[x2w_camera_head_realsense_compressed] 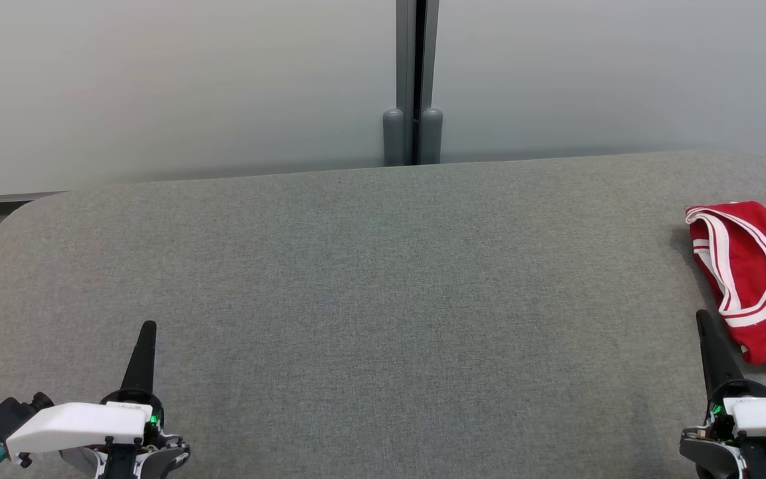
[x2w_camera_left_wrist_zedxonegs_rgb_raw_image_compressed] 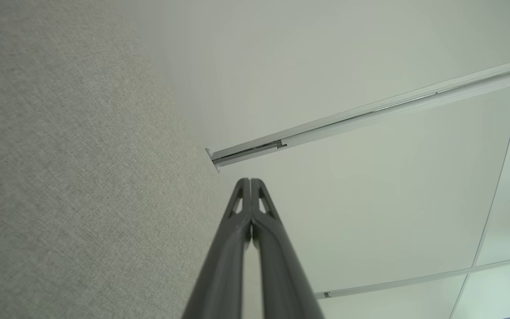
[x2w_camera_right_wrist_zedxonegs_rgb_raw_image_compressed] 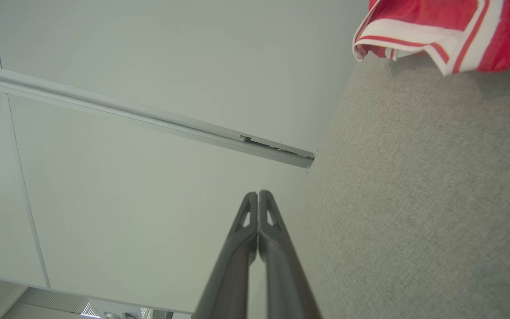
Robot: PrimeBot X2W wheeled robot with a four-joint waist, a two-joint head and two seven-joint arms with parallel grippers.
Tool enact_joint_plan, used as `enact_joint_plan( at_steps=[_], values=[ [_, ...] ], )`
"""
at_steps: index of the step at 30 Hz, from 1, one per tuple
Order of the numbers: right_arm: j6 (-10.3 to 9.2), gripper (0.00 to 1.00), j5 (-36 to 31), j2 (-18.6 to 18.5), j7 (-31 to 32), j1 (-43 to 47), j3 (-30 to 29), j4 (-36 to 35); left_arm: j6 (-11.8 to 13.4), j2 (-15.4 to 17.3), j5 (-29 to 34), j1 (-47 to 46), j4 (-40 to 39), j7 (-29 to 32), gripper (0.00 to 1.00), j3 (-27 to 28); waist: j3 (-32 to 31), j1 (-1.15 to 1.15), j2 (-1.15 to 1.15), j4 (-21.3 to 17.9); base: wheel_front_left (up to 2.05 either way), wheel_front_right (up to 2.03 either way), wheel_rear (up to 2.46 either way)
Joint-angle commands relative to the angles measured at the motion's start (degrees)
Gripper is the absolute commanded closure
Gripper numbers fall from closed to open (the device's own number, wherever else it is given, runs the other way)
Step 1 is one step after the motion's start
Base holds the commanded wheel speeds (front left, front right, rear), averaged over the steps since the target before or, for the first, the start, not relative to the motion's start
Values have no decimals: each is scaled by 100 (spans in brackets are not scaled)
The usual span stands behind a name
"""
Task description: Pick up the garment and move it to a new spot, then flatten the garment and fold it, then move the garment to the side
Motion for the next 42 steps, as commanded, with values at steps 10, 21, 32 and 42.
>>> enact_joint_plan(
  at_steps=[10,21,32,42],
  values=[
    [2,100,508,10,19,-191,-44,115,-123,-24,-481,-178,-9,122,100,152,3,0,0,-25,0,0,0],
    [2,100,947,38,24,-270,-65,248,-213,-65,-917,-219,4,241,100,263,6,0,0,-52,0,0,0],
    [2,100,1353,65,28,-357,-84,357,-293,-108,-1321,-258,17,343,100,358,9,0,0,-80,0,0,0],
    [2,100,1500,77,30,-386,-92,405,-318,-122,-1453,-263,22,384,100,394,10,0,0,-92,0,0,0]
  ],
)
